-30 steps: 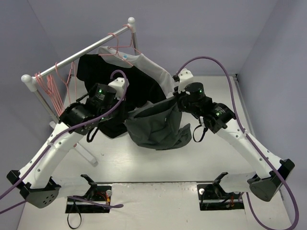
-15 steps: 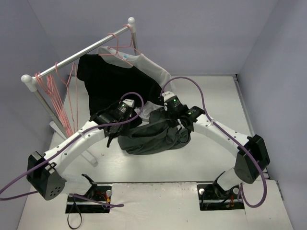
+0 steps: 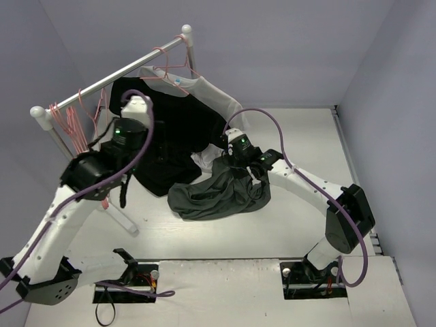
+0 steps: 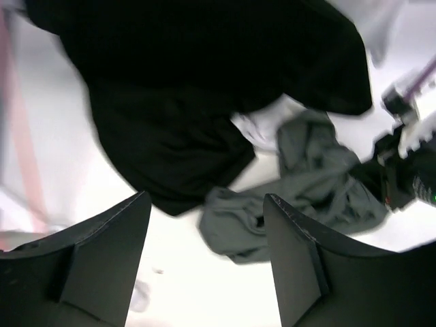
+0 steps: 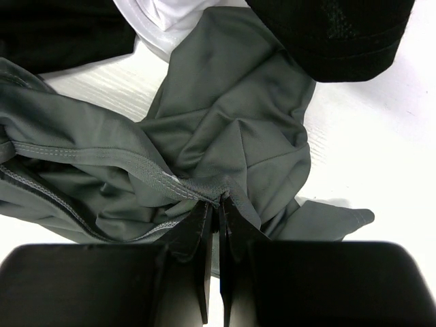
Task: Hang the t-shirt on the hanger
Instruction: Pick up the hanger from the clothesline, then place the T-shirt on the hanger.
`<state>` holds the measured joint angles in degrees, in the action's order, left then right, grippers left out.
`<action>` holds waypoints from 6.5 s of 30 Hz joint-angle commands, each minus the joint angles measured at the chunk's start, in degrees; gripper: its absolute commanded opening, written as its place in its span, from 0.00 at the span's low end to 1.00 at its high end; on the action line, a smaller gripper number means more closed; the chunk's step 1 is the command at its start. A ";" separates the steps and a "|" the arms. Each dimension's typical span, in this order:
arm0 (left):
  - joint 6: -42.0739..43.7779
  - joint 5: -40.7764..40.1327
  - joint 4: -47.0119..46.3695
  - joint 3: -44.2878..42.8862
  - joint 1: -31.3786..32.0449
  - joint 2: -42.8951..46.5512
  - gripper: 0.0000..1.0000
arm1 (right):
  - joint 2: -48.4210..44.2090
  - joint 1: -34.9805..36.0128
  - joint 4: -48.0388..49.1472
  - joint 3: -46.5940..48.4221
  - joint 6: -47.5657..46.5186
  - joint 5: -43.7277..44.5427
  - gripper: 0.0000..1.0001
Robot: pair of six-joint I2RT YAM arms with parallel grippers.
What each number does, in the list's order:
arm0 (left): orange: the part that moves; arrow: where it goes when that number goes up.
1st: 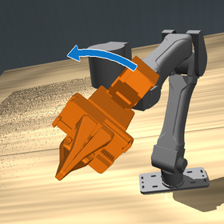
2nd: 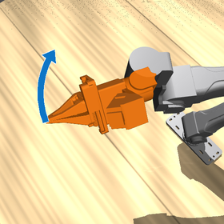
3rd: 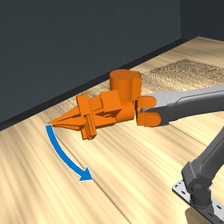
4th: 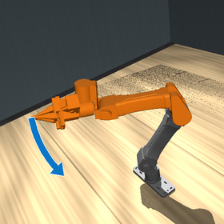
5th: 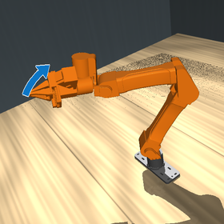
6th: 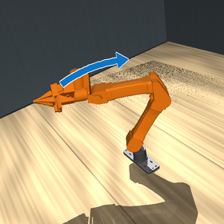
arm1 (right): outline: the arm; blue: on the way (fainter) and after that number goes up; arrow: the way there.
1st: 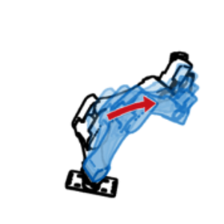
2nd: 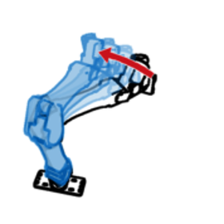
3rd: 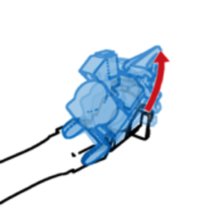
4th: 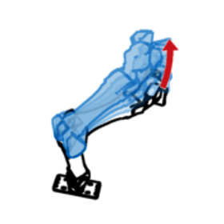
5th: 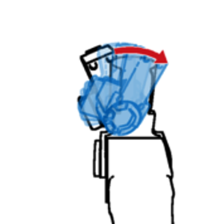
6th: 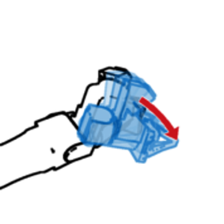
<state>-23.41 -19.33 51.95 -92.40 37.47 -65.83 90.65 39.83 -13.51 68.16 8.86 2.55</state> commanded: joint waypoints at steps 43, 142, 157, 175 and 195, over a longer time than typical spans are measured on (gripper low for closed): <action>8.89 -0.08 1.28 -2.94 -29.12 -5.84 0.05 | -7.74 0.07 2.79 -4.37 -0.11 -1.67 0.00; 32.35 30.57 -5.88 20.56 3.06 1.60 0.00 | -9.25 -5.00 2.08 0.04 -4.30 -7.30 0.00; 32.55 40.86 -10.74 14.51 3.08 2.93 0.00 | -17.71 -2.45 1.91 5.73 -12.54 -14.04 0.03; 30.33 43.89 -13.77 15.97 2.78 5.14 0.00 | -21.33 -2.50 1.82 5.21 -18.16 -14.17 0.00; 8.75 62.15 -49.83 26.09 -3.74 2.06 0.00 | -23.07 -2.13 1.82 10.15 -19.85 -21.89 0.00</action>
<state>-7.23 37.36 19.34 -66.69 36.06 -63.83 70.29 37.15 -14.57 77.43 -10.10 -18.61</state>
